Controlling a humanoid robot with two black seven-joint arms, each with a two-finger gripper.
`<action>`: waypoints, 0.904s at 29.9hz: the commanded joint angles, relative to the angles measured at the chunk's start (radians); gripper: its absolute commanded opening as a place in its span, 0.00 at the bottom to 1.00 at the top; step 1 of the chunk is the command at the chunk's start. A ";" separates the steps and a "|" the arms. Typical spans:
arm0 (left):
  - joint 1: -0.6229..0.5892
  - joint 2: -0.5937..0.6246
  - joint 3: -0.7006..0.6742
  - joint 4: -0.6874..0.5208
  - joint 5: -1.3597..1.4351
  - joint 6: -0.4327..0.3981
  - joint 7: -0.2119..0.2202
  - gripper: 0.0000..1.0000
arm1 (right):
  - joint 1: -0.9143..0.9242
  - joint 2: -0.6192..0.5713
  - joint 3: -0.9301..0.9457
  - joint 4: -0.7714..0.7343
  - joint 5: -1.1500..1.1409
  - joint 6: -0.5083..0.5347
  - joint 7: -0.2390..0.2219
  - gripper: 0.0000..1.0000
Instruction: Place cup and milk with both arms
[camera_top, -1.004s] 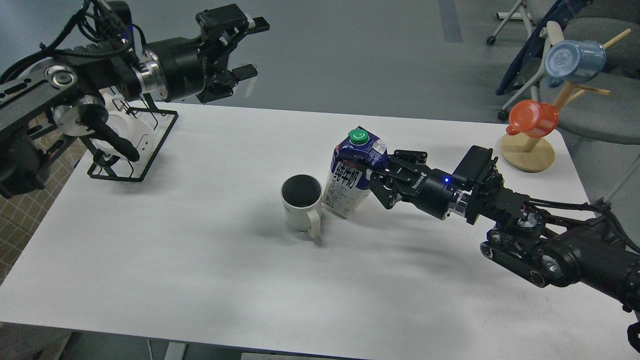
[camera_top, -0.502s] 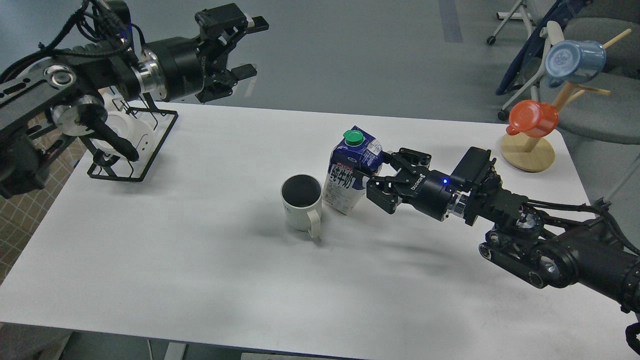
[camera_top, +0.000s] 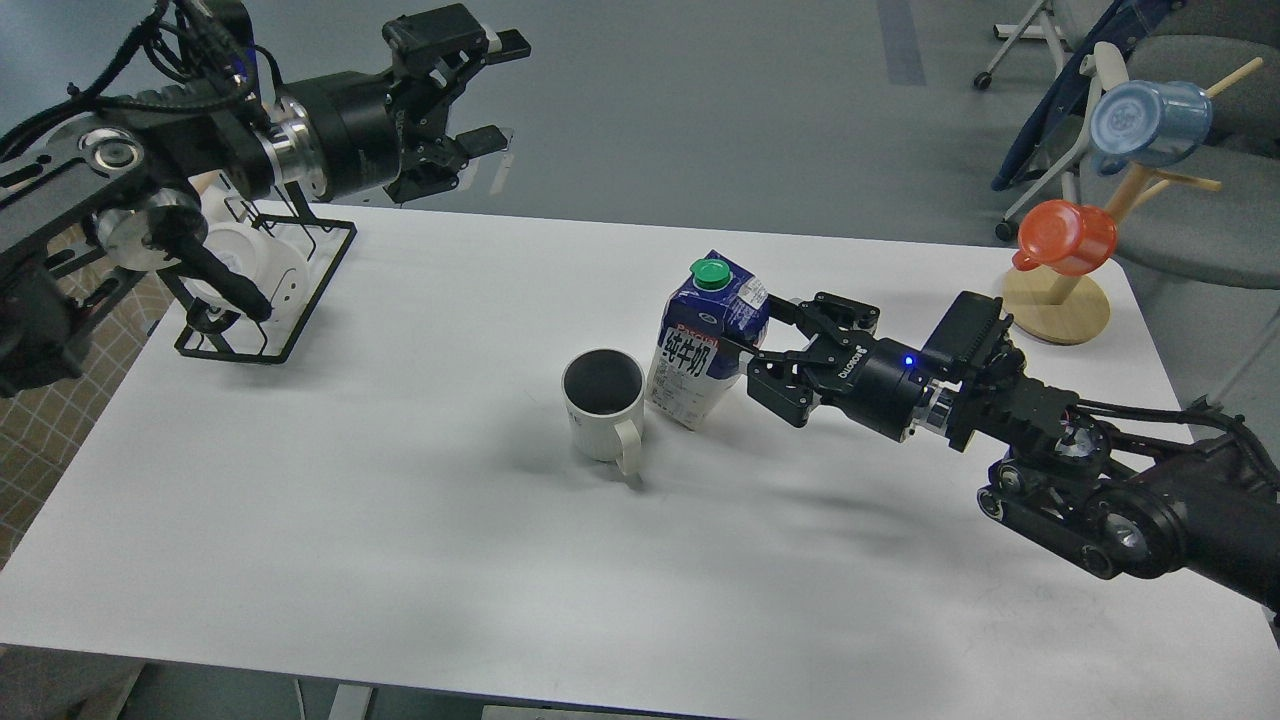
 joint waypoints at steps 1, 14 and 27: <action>0.000 0.001 0.000 0.000 0.001 0.002 0.000 0.98 | 0.000 -0.044 0.000 0.050 0.002 0.000 0.000 0.69; 0.002 0.002 -0.012 0.000 -0.001 0.000 0.000 0.98 | -0.035 -0.256 -0.028 0.255 0.004 0.000 0.000 0.70; 0.006 -0.006 -0.043 0.005 -0.012 0.000 -0.011 0.98 | 0.134 -0.642 0.093 0.504 0.424 0.082 0.000 0.70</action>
